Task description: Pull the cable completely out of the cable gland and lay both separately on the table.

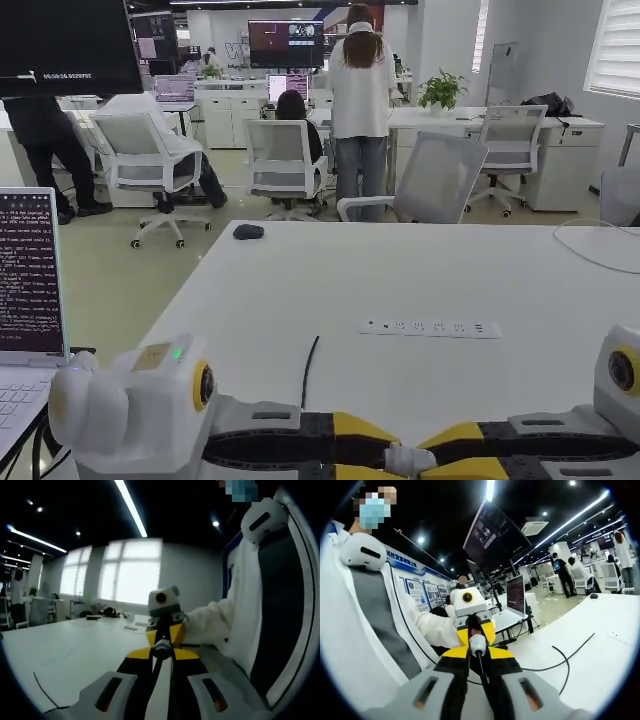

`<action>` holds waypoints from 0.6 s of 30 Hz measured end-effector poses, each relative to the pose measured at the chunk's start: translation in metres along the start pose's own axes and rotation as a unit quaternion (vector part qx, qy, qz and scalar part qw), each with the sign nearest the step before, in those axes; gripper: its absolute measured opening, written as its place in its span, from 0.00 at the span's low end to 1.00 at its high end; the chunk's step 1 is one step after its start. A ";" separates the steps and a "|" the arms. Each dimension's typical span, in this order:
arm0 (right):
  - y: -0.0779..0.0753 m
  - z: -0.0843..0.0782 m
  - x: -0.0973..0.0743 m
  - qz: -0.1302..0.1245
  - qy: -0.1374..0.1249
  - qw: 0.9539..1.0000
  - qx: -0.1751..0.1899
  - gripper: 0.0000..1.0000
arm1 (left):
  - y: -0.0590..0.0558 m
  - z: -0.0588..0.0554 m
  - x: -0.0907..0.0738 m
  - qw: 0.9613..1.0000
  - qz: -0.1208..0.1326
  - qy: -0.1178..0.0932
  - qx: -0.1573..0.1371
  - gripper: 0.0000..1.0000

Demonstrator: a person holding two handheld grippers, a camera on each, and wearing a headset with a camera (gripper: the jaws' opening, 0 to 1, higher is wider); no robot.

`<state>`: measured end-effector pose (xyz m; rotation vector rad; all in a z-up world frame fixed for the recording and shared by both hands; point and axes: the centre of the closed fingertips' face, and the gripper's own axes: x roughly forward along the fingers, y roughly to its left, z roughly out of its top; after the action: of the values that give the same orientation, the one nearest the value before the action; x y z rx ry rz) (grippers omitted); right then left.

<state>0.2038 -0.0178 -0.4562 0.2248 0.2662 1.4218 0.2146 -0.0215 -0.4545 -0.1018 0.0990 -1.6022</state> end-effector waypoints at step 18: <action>0.002 -0.009 0.002 0.000 0.019 0.996 -0.092 0.09 | -0.004 -0.010 -0.003 0.995 -0.015 0.015 -0.101 0.13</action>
<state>0.1991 -0.0160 -0.4640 0.0455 0.1653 1.4416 0.2100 -0.0182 -0.4638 -0.2360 0.2848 -1.6202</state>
